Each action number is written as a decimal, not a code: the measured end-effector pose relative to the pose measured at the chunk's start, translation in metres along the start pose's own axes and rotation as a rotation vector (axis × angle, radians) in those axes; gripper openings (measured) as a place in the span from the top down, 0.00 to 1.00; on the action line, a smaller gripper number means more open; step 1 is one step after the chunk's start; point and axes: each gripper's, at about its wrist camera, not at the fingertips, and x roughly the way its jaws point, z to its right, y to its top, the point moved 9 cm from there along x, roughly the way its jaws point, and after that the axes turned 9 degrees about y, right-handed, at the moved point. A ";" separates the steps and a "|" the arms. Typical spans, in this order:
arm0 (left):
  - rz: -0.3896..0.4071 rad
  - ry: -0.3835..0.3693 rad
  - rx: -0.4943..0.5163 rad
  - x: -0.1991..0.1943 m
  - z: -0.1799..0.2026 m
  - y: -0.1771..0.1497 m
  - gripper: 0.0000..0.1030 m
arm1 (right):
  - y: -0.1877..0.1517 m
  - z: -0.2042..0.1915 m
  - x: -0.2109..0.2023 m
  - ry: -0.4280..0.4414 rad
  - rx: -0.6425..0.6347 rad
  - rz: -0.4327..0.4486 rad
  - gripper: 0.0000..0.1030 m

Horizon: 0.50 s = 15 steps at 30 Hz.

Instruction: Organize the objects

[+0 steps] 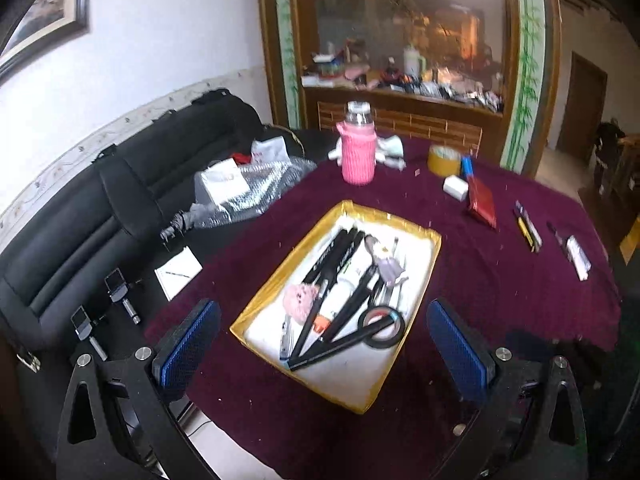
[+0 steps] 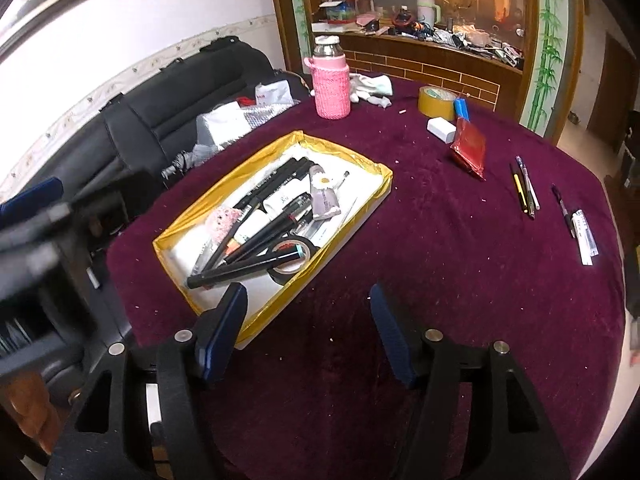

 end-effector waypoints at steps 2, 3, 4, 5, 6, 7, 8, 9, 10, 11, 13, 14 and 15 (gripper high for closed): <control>-0.025 -0.011 0.014 0.011 0.000 -0.006 0.02 | 0.001 0.002 0.005 -0.024 0.003 -0.004 0.38; -0.034 -0.014 0.015 0.015 -0.002 -0.008 0.02 | 0.002 0.003 0.007 -0.040 0.005 -0.003 0.38; -0.043 -0.016 0.015 0.020 -0.003 -0.010 0.02 | 0.003 0.003 0.008 -0.054 0.008 -0.002 0.38; -0.049 -0.020 0.016 0.024 -0.005 -0.010 0.02 | 0.004 0.004 0.010 -0.070 0.010 -0.001 0.38; -0.060 -0.023 0.015 0.030 -0.007 -0.011 0.02 | 0.006 0.005 0.013 -0.084 0.011 -0.002 0.38; -0.065 -0.025 0.015 0.034 -0.009 -0.012 0.02 | 0.006 0.005 0.015 -0.097 0.012 -0.005 0.38; -0.071 -0.029 0.012 0.039 -0.011 -0.012 0.02 | 0.007 0.005 0.018 -0.106 0.013 -0.010 0.38; -0.080 -0.038 0.008 0.044 -0.013 -0.012 0.02 | 0.007 0.005 0.022 -0.114 0.012 -0.020 0.38; -0.084 -0.045 0.007 0.048 -0.015 -0.012 0.02 | 0.007 0.004 0.026 -0.119 0.013 -0.034 0.38; -0.091 -0.051 0.003 0.052 -0.017 -0.013 0.02 | 0.007 0.003 0.030 -0.121 0.014 -0.045 0.38; -0.106 -0.067 0.007 0.062 -0.018 -0.015 0.01 | 0.006 0.000 0.039 -0.131 0.008 -0.071 0.38; -0.120 -0.081 0.012 0.068 -0.018 -0.016 0.02 | 0.007 -0.002 0.042 -0.137 0.004 -0.079 0.38; -0.129 -0.090 0.016 0.072 -0.017 -0.018 0.01 | 0.008 -0.004 0.045 -0.143 0.000 -0.083 0.38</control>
